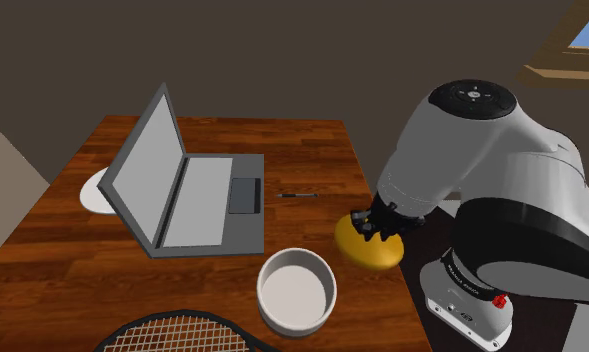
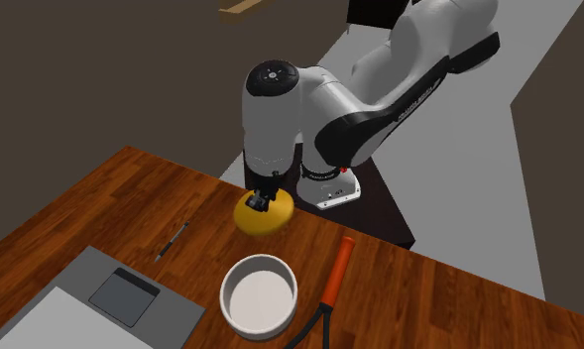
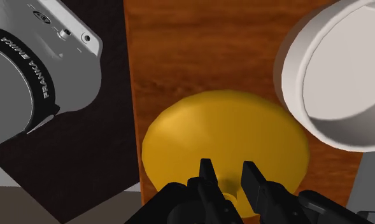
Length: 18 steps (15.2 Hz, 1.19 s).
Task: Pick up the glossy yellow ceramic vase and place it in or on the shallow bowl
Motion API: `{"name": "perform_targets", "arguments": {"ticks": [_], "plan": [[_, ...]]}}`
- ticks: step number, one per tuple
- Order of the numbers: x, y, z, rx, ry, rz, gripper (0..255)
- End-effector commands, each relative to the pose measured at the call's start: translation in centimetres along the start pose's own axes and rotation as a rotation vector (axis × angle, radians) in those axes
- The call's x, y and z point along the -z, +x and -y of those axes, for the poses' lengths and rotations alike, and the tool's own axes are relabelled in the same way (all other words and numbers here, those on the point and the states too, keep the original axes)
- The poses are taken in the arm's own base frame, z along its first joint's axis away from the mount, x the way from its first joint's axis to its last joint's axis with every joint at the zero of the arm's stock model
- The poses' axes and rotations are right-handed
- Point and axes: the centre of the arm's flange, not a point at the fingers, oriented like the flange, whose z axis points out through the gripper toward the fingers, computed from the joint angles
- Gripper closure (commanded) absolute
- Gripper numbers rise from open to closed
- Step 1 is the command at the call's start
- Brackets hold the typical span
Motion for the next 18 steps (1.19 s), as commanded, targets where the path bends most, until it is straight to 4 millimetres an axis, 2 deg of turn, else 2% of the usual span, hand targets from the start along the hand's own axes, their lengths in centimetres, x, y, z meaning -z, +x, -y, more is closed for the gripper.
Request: {"name": "perform_targets", "arguments": {"ticks": [1, 9, 18], "plan": [[1.0, 0.3, -0.1, 0.000, 0.000, 0.000, 255], [4.8, 0.9, -0.4, 0.000, 0.000, 0.000, 255], [9.0, -4.5, 9.3, 0.000, 0.000, 0.000, 255]]}}
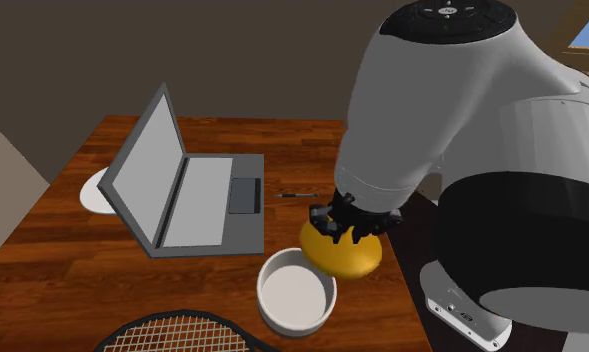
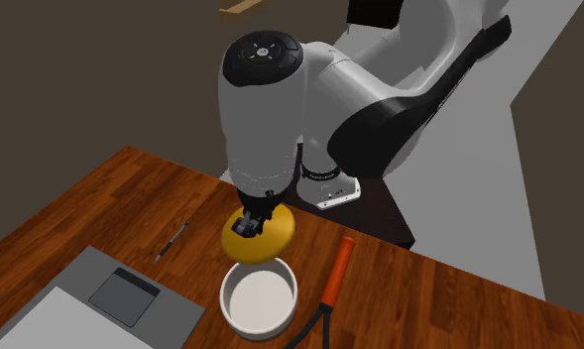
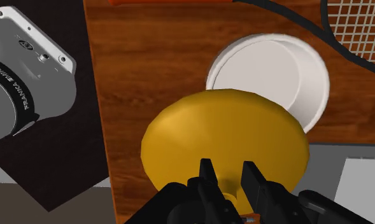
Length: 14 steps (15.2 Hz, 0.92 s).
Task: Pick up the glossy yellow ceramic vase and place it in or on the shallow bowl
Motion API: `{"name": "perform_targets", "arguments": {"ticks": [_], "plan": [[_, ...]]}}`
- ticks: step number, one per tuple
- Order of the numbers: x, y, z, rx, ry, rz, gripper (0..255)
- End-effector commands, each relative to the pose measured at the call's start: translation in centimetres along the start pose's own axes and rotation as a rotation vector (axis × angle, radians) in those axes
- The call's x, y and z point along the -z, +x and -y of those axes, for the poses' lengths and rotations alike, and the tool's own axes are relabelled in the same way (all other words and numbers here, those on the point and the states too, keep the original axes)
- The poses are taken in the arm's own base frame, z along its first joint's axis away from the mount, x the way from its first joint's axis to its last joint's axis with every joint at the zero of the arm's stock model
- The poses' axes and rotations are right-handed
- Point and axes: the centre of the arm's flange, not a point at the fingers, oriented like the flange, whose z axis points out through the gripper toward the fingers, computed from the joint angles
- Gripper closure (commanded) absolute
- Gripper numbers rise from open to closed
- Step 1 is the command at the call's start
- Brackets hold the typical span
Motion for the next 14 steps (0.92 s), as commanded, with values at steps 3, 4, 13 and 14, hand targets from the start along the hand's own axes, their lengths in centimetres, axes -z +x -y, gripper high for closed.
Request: {"name": "perform_targets", "arguments": {"ticks": [3, 4, 13, 14], "plan": [[1.9, -2.5, 4.3, 0.000, 0.001, 0.001, 255], [2.3, -3.1, 5.4, 0.000, 0.001, 0.001, 255], [-1.2, -4.5, 7.2, 0.000, 0.001, 0.001, 255], [-1.7, -4.6, 7.2, 0.000, 0.001, 0.001, 255]]}}
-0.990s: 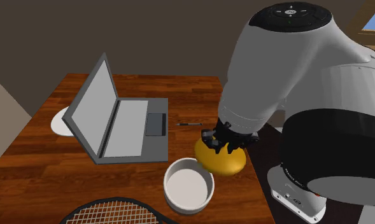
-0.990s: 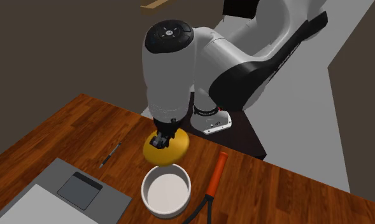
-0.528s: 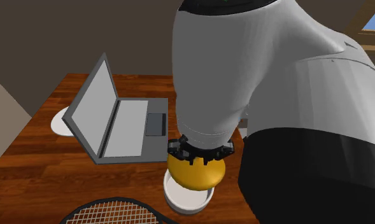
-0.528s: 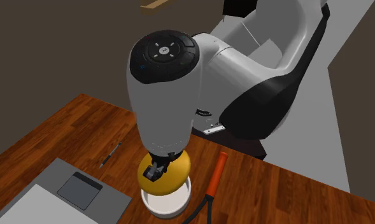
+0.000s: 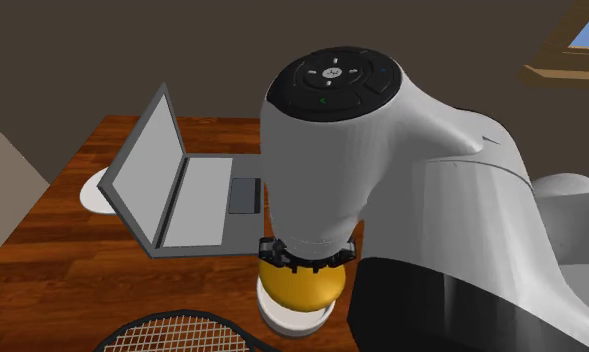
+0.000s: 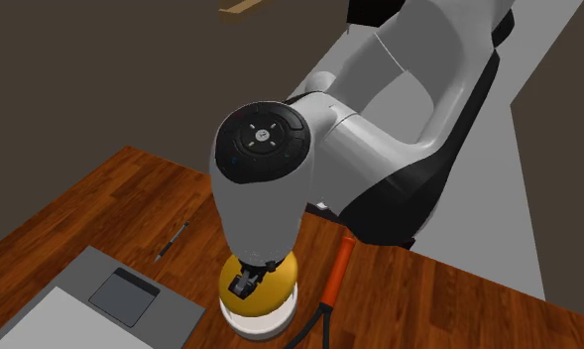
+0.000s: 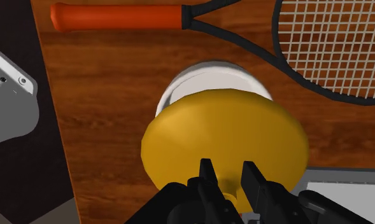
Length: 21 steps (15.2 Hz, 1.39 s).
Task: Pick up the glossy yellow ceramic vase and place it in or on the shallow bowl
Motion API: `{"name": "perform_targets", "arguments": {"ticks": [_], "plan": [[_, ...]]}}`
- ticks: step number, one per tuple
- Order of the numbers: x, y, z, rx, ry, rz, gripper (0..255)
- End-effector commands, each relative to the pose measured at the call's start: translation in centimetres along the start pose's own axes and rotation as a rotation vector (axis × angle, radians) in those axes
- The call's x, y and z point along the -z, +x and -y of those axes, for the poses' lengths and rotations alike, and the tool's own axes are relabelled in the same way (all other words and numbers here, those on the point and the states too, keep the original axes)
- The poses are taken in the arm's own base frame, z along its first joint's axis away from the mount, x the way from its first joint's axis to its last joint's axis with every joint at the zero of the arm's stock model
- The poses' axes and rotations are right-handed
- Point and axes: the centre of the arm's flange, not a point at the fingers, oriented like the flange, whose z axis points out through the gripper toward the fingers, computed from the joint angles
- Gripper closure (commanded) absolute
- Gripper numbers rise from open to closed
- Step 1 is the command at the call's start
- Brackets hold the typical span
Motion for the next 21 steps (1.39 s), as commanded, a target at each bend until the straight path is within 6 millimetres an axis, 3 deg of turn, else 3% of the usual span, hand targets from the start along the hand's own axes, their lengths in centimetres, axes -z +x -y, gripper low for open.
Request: {"name": "perform_targets", "arguments": {"ticks": [1, 12, 20, 21], "plan": [[-1.0, -0.1, 0.2, 0.000, 0.001, 0.000, 255], [-6.8, -0.9, 0.6, 0.000, 0.001, 0.000, 255], [-6.8, -0.9, 0.6, 0.000, 0.001, 0.000, 255], [-6.8, -0.9, 0.6, 0.000, 0.001, 0.000, 0]]}}
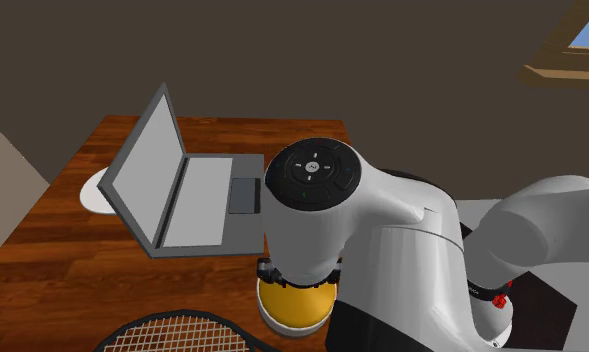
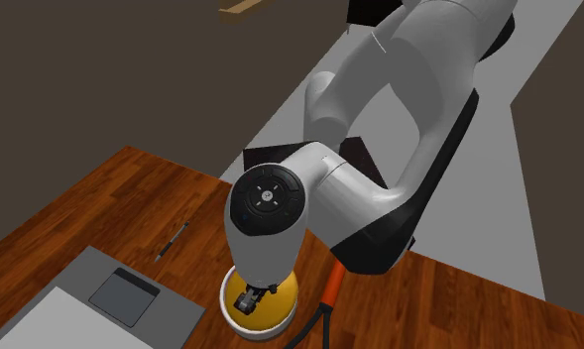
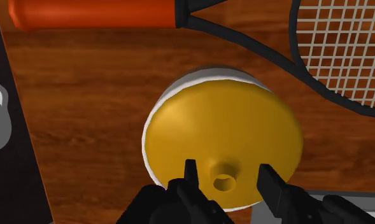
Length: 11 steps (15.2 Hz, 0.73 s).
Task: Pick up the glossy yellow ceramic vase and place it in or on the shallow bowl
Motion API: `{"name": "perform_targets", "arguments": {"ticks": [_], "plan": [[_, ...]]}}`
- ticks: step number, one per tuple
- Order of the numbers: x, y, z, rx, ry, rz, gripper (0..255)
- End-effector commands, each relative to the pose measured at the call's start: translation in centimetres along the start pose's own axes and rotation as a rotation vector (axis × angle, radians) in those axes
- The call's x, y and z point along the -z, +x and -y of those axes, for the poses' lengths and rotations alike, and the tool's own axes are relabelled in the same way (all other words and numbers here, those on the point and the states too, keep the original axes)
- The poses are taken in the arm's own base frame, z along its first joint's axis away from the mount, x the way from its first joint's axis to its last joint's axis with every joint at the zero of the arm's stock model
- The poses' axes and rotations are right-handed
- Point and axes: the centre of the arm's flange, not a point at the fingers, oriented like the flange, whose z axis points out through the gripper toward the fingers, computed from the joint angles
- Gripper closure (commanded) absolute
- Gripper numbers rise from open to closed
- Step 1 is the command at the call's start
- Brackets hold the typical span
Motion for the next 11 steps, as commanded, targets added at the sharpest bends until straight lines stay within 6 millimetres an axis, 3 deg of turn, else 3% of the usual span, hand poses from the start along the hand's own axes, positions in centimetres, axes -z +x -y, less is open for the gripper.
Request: {"name": "perform_targets", "arguments": {"ticks": [1, 5, 9, 11], "plan": [[0.0, 0.0, 0.0, 0.000, 0.000, 0.000, 0], [0.0, 0.0, 0.0, 0.000, 0.000, 0.000, 0], [5.0, 0.0, 0.0, 0.000, 0.000, 0.000, 0], [5.0, 0.0, 0.0, 0.000, 0.000, 0.000, 0]]}}
